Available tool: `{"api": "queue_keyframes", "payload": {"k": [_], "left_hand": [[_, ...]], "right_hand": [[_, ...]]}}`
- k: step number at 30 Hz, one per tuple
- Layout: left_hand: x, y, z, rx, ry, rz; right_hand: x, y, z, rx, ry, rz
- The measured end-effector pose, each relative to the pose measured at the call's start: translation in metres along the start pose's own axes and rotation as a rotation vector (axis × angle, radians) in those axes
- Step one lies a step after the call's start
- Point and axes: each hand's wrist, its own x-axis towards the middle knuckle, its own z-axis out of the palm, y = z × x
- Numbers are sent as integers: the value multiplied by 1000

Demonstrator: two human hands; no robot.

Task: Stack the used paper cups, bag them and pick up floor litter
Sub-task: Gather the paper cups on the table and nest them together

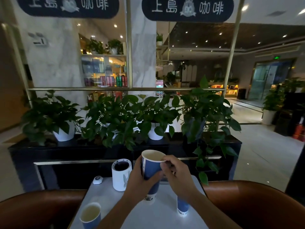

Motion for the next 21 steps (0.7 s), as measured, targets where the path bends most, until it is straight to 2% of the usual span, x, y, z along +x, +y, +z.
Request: {"api": "queue_keyframes", "payload": {"k": [10,21], "left_hand": [[10,-22,4,24,55,-126],[1,-73,23,67,8,-290]], "right_hand": [[3,19,8,104,-44,48],[-18,88,14,-43,-77,229]]}}
